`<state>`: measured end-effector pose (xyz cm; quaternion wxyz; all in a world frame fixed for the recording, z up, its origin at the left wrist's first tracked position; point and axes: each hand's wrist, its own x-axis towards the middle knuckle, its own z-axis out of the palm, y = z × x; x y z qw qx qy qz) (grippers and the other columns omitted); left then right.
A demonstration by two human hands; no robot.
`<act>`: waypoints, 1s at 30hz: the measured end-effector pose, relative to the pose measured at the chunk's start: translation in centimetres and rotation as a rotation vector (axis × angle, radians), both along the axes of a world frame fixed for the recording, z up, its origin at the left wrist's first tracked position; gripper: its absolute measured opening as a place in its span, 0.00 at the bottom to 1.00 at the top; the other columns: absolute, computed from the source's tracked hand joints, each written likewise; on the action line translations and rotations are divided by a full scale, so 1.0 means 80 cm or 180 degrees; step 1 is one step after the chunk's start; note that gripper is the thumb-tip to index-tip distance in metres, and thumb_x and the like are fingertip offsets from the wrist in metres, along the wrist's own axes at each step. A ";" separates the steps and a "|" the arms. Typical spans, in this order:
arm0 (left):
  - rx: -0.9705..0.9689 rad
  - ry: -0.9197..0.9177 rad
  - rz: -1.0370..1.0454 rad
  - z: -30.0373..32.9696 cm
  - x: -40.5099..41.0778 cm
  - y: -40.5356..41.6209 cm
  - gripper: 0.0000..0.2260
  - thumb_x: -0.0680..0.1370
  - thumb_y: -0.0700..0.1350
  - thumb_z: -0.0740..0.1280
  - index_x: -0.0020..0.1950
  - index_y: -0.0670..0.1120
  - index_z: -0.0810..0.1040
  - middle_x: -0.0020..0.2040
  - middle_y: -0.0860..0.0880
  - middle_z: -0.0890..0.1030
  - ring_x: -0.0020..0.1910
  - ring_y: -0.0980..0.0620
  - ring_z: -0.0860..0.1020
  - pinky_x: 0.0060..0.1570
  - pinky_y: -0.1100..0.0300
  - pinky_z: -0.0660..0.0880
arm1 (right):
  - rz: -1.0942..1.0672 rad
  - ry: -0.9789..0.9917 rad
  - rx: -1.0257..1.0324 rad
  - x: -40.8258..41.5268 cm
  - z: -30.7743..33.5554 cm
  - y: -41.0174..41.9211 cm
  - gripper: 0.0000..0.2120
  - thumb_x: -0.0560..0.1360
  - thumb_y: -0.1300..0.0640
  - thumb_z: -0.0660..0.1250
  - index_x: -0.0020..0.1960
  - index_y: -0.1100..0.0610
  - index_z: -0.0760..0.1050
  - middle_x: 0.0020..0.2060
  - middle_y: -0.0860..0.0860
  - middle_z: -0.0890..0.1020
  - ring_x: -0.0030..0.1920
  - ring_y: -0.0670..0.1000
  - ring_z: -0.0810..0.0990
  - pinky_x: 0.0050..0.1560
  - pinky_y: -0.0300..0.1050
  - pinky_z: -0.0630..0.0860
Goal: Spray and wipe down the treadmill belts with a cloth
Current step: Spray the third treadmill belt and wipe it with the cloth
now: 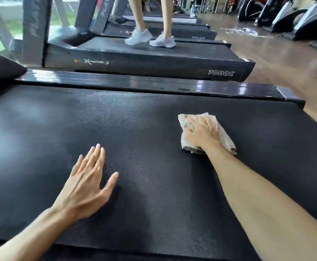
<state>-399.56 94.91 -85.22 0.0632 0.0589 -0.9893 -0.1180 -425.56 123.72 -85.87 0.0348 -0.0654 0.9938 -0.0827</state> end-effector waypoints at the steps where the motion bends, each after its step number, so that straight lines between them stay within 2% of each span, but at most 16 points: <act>1: 0.0003 -0.0012 0.0036 -0.001 0.005 -0.010 0.45 0.74 0.71 0.42 0.84 0.45 0.45 0.82 0.52 0.40 0.80 0.61 0.35 0.79 0.59 0.36 | 0.0336 0.0072 0.0007 0.014 0.002 -0.034 0.26 0.71 0.40 0.41 0.60 0.37 0.73 0.65 0.46 0.74 0.73 0.58 0.66 0.75 0.63 0.58; 2: 0.0023 -0.0015 0.0087 -0.003 0.011 -0.019 0.45 0.74 0.72 0.42 0.84 0.44 0.46 0.82 0.52 0.41 0.80 0.60 0.36 0.79 0.59 0.36 | 0.0732 0.0069 0.0015 0.036 0.005 -0.057 0.22 0.72 0.40 0.45 0.58 0.36 0.72 0.63 0.43 0.73 0.74 0.58 0.65 0.75 0.62 0.58; 3: 0.0040 -0.0006 0.0140 -0.004 0.015 -0.025 0.46 0.73 0.72 0.42 0.84 0.44 0.47 0.82 0.52 0.42 0.80 0.60 0.37 0.79 0.59 0.36 | 0.1164 0.0043 0.0015 0.061 0.003 -0.064 0.21 0.75 0.40 0.49 0.64 0.34 0.71 0.70 0.40 0.70 0.78 0.55 0.60 0.78 0.61 0.54; 5: 0.0079 -0.0045 0.0197 -0.006 0.024 -0.034 0.46 0.73 0.72 0.41 0.83 0.43 0.47 0.82 0.52 0.42 0.80 0.59 0.38 0.79 0.59 0.36 | 0.1713 -0.0048 -0.0178 0.112 0.003 -0.035 0.28 0.77 0.38 0.55 0.78 0.33 0.62 0.80 0.38 0.56 0.83 0.48 0.48 0.82 0.56 0.44; 6: 0.0112 -0.0045 0.0201 -0.007 0.027 -0.038 0.46 0.73 0.71 0.41 0.83 0.43 0.48 0.82 0.51 0.43 0.80 0.59 0.38 0.79 0.59 0.37 | 0.1829 -0.0052 -0.0274 0.127 0.000 -0.004 0.30 0.77 0.36 0.55 0.79 0.33 0.59 0.82 0.39 0.53 0.83 0.47 0.47 0.82 0.55 0.44; 8: 0.0131 -0.0036 0.0230 -0.010 0.035 -0.045 0.45 0.73 0.70 0.41 0.83 0.43 0.48 0.83 0.50 0.44 0.81 0.57 0.39 0.78 0.60 0.36 | 0.1739 0.0020 -0.0210 0.125 -0.003 0.055 0.30 0.76 0.34 0.51 0.79 0.33 0.60 0.81 0.41 0.60 0.81 0.48 0.55 0.80 0.56 0.55; 10: 0.0074 -0.0092 0.0225 -0.012 0.044 -0.052 0.45 0.73 0.69 0.40 0.84 0.43 0.47 0.83 0.49 0.44 0.81 0.57 0.39 0.78 0.60 0.35 | 0.1200 0.0154 0.0107 0.092 -0.003 0.083 0.27 0.77 0.37 0.48 0.76 0.34 0.61 0.76 0.44 0.66 0.76 0.52 0.60 0.76 0.57 0.61; 11: 0.0043 -0.0108 0.0214 -0.012 0.049 -0.053 0.45 0.73 0.69 0.40 0.84 0.43 0.47 0.83 0.49 0.44 0.81 0.57 0.39 0.78 0.60 0.35 | 0.0760 0.0177 0.0274 0.079 0.000 0.081 0.27 0.78 0.38 0.47 0.76 0.35 0.61 0.76 0.45 0.66 0.76 0.53 0.60 0.76 0.56 0.59; 13: 0.0033 -0.0130 0.0184 -0.011 0.058 -0.053 0.44 0.74 0.68 0.39 0.84 0.43 0.47 0.83 0.49 0.44 0.81 0.56 0.39 0.78 0.59 0.35 | -0.0071 0.0138 0.0317 0.072 -0.002 0.051 0.28 0.80 0.39 0.47 0.81 0.37 0.57 0.80 0.47 0.61 0.79 0.54 0.54 0.79 0.56 0.49; 14: 0.0037 -0.0141 0.0156 -0.010 0.062 -0.052 0.44 0.74 0.68 0.39 0.84 0.43 0.47 0.83 0.49 0.43 0.81 0.56 0.38 0.79 0.59 0.35 | -0.0238 0.0144 0.0272 0.078 -0.005 0.028 0.29 0.80 0.39 0.47 0.81 0.38 0.57 0.80 0.47 0.60 0.80 0.54 0.53 0.80 0.57 0.45; 18: 0.0067 -0.0100 0.0032 -0.002 0.075 -0.044 0.43 0.74 0.68 0.40 0.84 0.43 0.47 0.83 0.49 0.44 0.81 0.57 0.38 0.79 0.59 0.35 | 0.0404 0.0138 -0.0134 0.153 -0.002 -0.090 0.26 0.79 0.39 0.49 0.76 0.37 0.65 0.79 0.49 0.63 0.80 0.55 0.52 0.79 0.58 0.41; 21: 0.0082 -0.0022 0.0001 0.007 0.089 -0.044 0.42 0.76 0.67 0.42 0.84 0.43 0.48 0.83 0.50 0.45 0.81 0.58 0.39 0.79 0.59 0.36 | 0.1076 0.0247 -0.0410 0.233 0.004 -0.169 0.21 0.79 0.41 0.57 0.71 0.40 0.70 0.76 0.49 0.68 0.80 0.56 0.54 0.79 0.60 0.44; 23: 0.0133 0.0021 0.0035 0.010 0.104 -0.046 0.41 0.76 0.67 0.42 0.84 0.44 0.49 0.83 0.51 0.45 0.81 0.60 0.40 0.78 0.61 0.36 | 0.1357 0.0149 -0.0528 0.280 0.001 -0.199 0.26 0.79 0.42 0.61 0.76 0.40 0.68 0.80 0.50 0.62 0.82 0.58 0.50 0.80 0.63 0.40; 26: 0.0124 0.0015 0.0001 0.015 0.125 -0.041 0.41 0.77 0.68 0.43 0.83 0.44 0.50 0.83 0.51 0.46 0.80 0.62 0.40 0.78 0.63 0.36 | 0.1549 0.0100 -0.0484 0.317 -0.004 -0.192 0.29 0.79 0.39 0.60 0.80 0.40 0.62 0.84 0.53 0.53 0.83 0.57 0.42 0.79 0.61 0.34; 30: 0.0002 0.0006 -0.0117 0.016 0.142 -0.006 0.41 0.78 0.67 0.44 0.83 0.42 0.53 0.83 0.50 0.49 0.82 0.58 0.44 0.78 0.62 0.37 | 0.1336 0.0102 -0.0516 0.334 -0.009 -0.126 0.31 0.79 0.36 0.58 0.81 0.40 0.60 0.84 0.52 0.50 0.83 0.55 0.39 0.80 0.59 0.33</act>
